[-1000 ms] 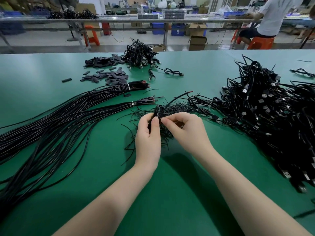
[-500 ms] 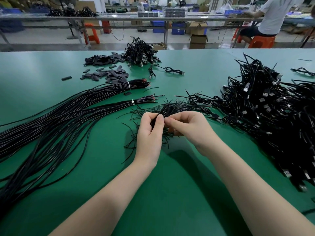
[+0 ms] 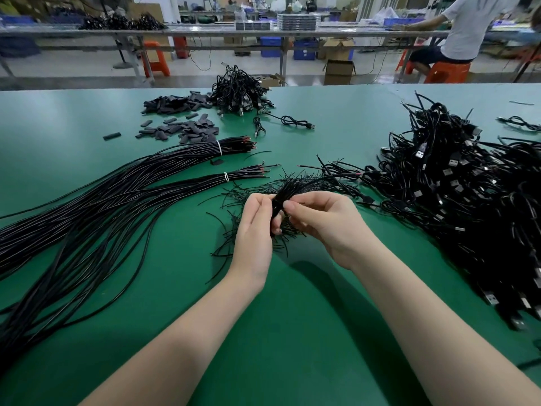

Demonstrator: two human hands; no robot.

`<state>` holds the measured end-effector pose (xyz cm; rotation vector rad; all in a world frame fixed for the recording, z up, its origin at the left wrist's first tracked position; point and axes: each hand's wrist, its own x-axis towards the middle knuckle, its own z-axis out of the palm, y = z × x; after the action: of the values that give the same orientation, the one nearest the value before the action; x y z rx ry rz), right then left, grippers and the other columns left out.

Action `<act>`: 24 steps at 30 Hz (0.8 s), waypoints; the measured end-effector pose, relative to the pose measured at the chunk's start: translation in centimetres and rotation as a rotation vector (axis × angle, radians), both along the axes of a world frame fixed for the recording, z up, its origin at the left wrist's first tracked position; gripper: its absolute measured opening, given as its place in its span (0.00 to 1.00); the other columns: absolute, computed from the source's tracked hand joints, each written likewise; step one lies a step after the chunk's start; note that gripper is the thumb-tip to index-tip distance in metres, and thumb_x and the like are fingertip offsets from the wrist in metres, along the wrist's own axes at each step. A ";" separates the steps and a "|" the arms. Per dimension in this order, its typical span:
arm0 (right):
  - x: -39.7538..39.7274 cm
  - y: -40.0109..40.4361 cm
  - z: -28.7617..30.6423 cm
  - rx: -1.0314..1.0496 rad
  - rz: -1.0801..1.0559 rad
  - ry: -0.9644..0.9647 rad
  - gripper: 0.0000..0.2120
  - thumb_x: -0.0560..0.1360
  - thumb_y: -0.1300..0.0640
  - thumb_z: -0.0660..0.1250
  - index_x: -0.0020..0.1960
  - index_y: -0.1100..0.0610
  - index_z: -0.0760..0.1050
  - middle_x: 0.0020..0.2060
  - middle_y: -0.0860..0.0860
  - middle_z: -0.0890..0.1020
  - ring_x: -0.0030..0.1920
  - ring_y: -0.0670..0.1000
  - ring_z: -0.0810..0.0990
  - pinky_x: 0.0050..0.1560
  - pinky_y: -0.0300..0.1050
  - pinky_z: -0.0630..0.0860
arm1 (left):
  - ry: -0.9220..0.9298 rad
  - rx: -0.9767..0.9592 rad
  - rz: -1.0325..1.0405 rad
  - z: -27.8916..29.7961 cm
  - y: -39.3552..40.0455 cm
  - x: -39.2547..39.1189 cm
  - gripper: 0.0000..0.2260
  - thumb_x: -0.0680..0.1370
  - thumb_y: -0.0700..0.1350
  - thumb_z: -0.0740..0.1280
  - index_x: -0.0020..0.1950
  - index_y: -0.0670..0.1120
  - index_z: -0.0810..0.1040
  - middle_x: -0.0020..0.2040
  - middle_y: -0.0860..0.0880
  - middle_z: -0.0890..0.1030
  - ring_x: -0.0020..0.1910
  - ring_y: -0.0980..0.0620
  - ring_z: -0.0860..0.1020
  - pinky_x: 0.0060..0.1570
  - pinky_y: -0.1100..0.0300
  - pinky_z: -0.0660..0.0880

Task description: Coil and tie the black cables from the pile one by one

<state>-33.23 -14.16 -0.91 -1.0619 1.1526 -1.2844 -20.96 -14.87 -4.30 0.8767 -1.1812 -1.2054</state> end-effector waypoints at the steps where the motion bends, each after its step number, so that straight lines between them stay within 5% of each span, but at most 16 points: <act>1: -0.2 0.0 0.2 -0.018 -0.002 0.017 0.02 0.71 0.64 0.73 0.42 0.60 0.81 0.29 0.49 0.81 0.30 0.45 0.76 0.38 0.38 0.74 | -0.017 -0.019 -0.021 0.2 -0.1 0.1 0.11 0.80 0.51 0.58 0.39 0.58 0.74 0.33 0.56 0.72 0.34 0.58 0.69 0.40 0.65 0.68; 4: -1.5 -0.1 1.0 -0.013 0.031 0.017 0.02 0.71 0.64 0.73 0.42 0.60 0.81 0.32 0.53 0.82 0.35 0.51 0.77 0.42 0.41 0.74 | -0.083 -0.055 -0.089 1.0 -0.2 0.5 0.09 0.83 0.45 0.60 0.44 0.49 0.76 0.36 0.54 0.80 0.38 0.58 0.77 0.42 0.68 0.73; 9: -4.4 0.2 1.9 0.037 0.194 0.113 0.06 0.63 0.60 0.74 0.39 0.59 0.80 0.31 0.51 0.81 0.31 0.46 0.78 0.36 0.35 0.77 | 0.012 0.245 -0.371 2.8 -0.3 1.3 0.02 0.74 0.43 0.70 0.44 0.44 0.81 0.42 0.43 0.85 0.39 0.51 0.82 0.41 0.60 0.80; 11: -5.5 0.4 2.2 0.056 0.290 0.153 0.04 0.62 0.59 0.74 0.36 0.56 0.82 0.30 0.50 0.80 0.30 0.46 0.76 0.35 0.35 0.76 | -0.013 0.321 -0.468 3.1 -0.2 1.8 0.06 0.68 0.44 0.73 0.43 0.47 0.83 0.45 0.41 0.85 0.41 0.49 0.83 0.40 0.58 0.80; 16: -6.1 0.6 2.4 0.135 0.438 0.219 0.06 0.60 0.56 0.76 0.36 0.55 0.83 0.31 0.51 0.80 0.31 0.46 0.77 0.37 0.37 0.76 | -0.009 0.375 -0.695 3.2 0.2 2.3 0.20 0.68 0.42 0.75 0.59 0.50 0.81 0.49 0.44 0.85 0.49 0.48 0.84 0.40 0.60 0.80; 24: -4.4 0.5 2.5 0.157 0.350 0.246 0.05 0.63 0.55 0.75 0.38 0.54 0.84 0.32 0.49 0.82 0.31 0.43 0.76 0.34 0.34 0.71 | 0.158 0.397 -0.544 2.3 0.1 1.7 0.07 0.67 0.40 0.72 0.40 0.51 0.85 0.39 0.48 0.84 0.37 0.53 0.83 0.32 0.63 0.77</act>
<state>-37.58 -13.66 1.58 -1.2630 1.1657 -0.7938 -19.29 -14.74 -1.99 0.7455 -1.1005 -1.9652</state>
